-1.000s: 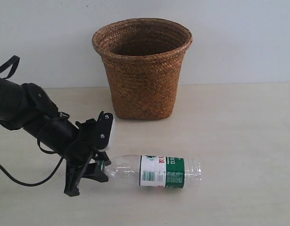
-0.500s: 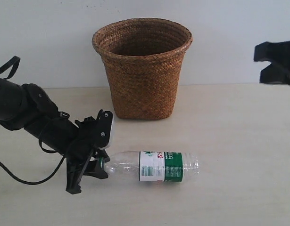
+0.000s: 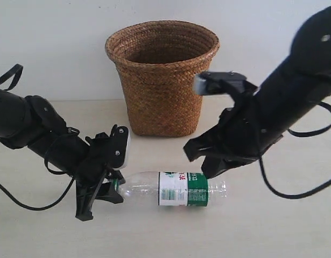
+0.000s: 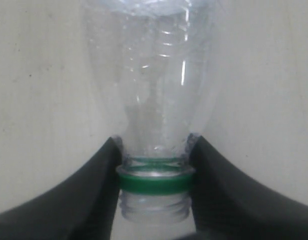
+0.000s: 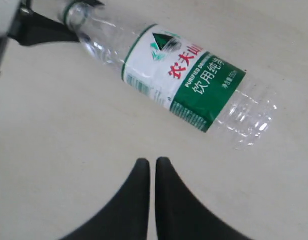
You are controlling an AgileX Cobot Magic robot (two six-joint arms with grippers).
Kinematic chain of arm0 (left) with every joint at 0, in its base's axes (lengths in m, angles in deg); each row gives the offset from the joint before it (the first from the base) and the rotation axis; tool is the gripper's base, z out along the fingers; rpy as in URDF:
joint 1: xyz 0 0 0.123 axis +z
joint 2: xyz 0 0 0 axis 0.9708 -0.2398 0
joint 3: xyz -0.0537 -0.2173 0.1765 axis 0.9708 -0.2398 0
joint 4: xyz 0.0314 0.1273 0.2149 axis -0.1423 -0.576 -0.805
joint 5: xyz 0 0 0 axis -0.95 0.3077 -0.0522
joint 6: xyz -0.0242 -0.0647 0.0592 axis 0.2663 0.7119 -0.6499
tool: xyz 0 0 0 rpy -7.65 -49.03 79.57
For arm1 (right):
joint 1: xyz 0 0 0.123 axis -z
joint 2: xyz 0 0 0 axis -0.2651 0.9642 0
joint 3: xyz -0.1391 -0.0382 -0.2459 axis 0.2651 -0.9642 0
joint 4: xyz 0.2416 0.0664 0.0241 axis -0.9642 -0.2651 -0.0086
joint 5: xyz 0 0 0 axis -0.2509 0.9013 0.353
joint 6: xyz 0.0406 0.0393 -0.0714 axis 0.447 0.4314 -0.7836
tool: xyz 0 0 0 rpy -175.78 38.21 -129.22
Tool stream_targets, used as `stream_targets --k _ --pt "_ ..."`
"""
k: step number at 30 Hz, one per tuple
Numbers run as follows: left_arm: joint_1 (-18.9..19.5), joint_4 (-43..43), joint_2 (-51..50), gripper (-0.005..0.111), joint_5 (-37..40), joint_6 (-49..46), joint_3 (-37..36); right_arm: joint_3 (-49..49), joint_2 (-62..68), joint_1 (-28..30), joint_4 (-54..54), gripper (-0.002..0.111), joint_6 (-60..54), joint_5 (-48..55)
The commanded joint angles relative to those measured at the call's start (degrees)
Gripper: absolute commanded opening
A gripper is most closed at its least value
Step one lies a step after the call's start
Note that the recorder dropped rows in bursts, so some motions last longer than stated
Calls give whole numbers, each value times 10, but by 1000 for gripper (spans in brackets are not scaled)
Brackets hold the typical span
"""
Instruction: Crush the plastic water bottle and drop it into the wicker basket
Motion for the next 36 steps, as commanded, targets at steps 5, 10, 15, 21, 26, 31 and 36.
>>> stream_targets --k 5,10,15,21,26,31,36 --pt "-1 -1 -1 4 1 6 -3 130 132 -57 142 0 91 82" --pt "-1 -1 -1 4 1 6 -3 151 174 -57 188 0 124 72" --pt "-1 -1 -1 4 1 6 -3 151 196 -57 226 0 145 47" --pt "-1 -1 -1 4 1 6 -3 151 225 -57 226 0 156 23" --pt "-1 -1 -1 4 1 6 -3 151 274 -57 195 0 151 31" --pt "-1 -1 -1 4 1 6 -3 151 338 -57 97 0 104 38" --pt "-1 -1 -1 4 1 6 -3 152 385 -57 14 0 57 55"
